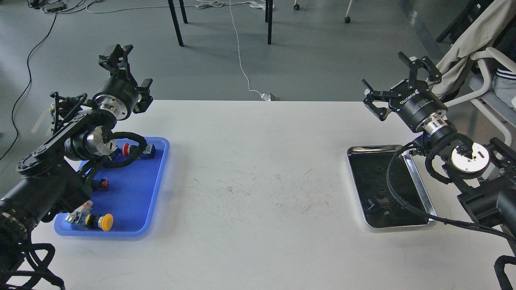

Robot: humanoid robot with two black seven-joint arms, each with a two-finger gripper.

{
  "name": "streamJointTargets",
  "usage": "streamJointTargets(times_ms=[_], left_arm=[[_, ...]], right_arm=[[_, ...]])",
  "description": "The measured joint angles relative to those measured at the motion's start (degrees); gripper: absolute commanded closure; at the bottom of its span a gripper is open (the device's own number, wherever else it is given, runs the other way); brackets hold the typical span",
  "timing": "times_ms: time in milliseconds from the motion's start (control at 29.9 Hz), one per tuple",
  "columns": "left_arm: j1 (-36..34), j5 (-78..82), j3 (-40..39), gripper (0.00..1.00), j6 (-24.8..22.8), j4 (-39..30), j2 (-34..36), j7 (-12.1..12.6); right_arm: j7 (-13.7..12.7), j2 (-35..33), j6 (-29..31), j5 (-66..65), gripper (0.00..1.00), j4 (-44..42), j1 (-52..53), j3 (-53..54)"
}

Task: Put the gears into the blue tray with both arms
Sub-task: 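Raise the right gripper above the metal tray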

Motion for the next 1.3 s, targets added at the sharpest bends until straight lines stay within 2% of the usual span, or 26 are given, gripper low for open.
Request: streamJointTargets(times_ms=[803,1003,1304], left_arm=[[-0.12,-0.9,-1.02,0.02,-1.11,1.05,1.57,0.1],[-0.33,-2.02,-3.11,0.02,-1.06,0.74,1.27,-0.65],[0.0,-1.3,-1.82,0.02,-0.96,0.7,3.07,-0.58]], right_arm=[[-0.08,-0.91,0.0,-1.84,0.01,-1.64,0.96,-3.24],[0.07,-0.91,0.0,-3.9,0.01,-1.92,2.0,-4.83],[0.1,-1.05,0.0,-4.81,0.01,-2.01,3.6,-5.42]])
